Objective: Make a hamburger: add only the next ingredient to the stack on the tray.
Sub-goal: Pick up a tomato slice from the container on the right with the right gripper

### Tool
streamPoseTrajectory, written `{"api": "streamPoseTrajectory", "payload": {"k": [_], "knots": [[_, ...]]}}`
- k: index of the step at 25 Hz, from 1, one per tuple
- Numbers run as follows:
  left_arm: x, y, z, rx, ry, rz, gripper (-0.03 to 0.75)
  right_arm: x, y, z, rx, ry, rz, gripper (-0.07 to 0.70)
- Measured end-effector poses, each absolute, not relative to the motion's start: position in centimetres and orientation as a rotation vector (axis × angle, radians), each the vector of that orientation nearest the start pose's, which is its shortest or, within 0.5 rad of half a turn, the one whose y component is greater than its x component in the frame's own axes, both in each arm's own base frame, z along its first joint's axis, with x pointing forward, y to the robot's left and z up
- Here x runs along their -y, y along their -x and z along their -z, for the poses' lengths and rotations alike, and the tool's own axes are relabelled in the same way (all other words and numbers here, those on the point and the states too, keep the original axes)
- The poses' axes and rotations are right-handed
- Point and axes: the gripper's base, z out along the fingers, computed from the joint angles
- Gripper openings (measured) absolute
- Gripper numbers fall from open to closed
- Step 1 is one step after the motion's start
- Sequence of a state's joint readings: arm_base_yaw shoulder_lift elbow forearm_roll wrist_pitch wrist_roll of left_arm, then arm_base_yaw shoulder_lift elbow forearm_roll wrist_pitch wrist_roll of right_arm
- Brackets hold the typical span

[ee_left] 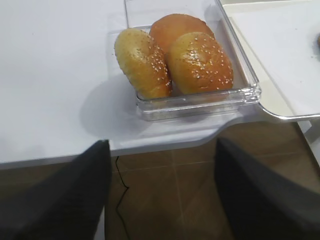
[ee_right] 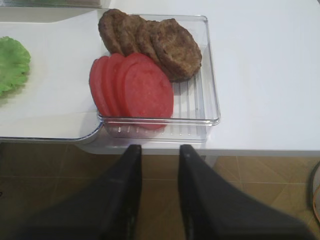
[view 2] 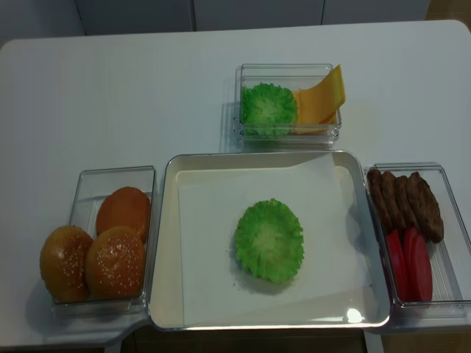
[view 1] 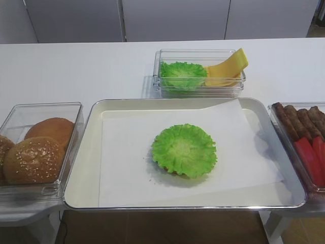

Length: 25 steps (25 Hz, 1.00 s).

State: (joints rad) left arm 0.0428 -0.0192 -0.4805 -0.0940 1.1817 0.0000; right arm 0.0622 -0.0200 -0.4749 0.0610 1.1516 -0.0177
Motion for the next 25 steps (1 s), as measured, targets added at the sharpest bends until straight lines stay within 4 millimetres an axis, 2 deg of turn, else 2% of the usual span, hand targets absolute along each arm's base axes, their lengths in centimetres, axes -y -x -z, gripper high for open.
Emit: {"api": "streamPoseTrajectory", "payload": {"k": [11, 25], "knots": [[0.84, 1.10, -26.26, -2.163, 0.035, 0.090, 0.477, -0.45, 0.95, -26.32, -2.138, 0.092, -0.100, 0.155], [0.84, 1.10, -26.26, -2.163, 0.035, 0.090, 0.477, -0.44, 0.95, -26.31, -2.138, 0.091, -0.098, 0.155]]}}
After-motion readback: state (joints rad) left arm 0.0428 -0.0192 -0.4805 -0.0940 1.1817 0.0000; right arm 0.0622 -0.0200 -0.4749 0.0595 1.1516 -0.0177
